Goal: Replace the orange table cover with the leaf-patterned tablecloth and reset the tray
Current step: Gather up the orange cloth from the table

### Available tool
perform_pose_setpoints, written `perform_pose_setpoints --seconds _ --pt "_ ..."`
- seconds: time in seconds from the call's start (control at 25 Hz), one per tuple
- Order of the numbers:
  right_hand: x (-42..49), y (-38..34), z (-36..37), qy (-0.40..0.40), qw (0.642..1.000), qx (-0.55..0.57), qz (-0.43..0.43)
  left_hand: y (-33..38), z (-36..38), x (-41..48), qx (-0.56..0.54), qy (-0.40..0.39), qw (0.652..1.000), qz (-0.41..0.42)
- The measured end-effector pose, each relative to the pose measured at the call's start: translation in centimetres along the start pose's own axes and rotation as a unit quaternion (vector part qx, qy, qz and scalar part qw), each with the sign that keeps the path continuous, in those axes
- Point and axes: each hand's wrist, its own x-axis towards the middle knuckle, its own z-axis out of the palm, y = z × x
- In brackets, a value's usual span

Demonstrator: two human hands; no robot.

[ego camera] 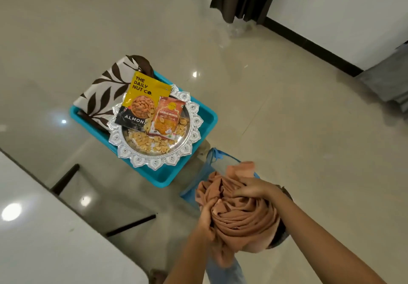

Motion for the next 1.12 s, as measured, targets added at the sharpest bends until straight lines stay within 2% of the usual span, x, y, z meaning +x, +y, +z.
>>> perform_pose_setpoints --seconds 0.12,0.28,0.36,0.44,0.56,0.64,0.8,0.88,1.0,1.12 --pt "5.3 0.0 0.5 -0.005 1.0 -0.021 0.0 -0.4 0.0 3.4 0.012 0.047 0.999 -0.007" --pt "9.5 0.5 1.3 0.085 0.987 -0.126 -0.059 -0.1 -0.3 5.8 -0.085 0.073 0.993 -0.036" --pt "11.5 1.5 2.1 0.074 0.991 -0.09 -0.07 0.4 -0.2 6.4 -0.107 0.074 0.99 -0.059" --pt "12.2 1.9 3.2 0.057 0.994 -0.055 -0.079 1.1 0.1 6.6 -0.059 0.095 0.99 -0.08" --pt "11.2 1.9 4.4 0.058 0.997 -0.018 -0.048 1.6 0.4 6.7 0.024 0.1 0.991 -0.082" --pt "10.4 2.3 5.5 0.055 0.998 0.017 -0.034 2.1 1.1 5.3 0.021 0.094 0.991 -0.088" --pt "8.0 2.2 7.3 0.065 0.996 0.063 -0.009 2.0 0.8 2.5 -0.006 0.08 0.994 -0.071" --pt "6.4 1.2 8.0 0.087 0.994 0.06 -0.002 2.2 0.0 0.6 0.048 0.067 0.996 -0.036" --pt "3.1 -2.4 8.8 0.141 0.987 0.073 -0.005 3.7 -0.9 -3.7 0.184 0.106 0.977 0.012" --pt "-0.9 -8.3 9.9 0.212 0.972 0.094 -0.032 6.7 -2.2 -7.9 0.186 0.089 0.975 0.082"
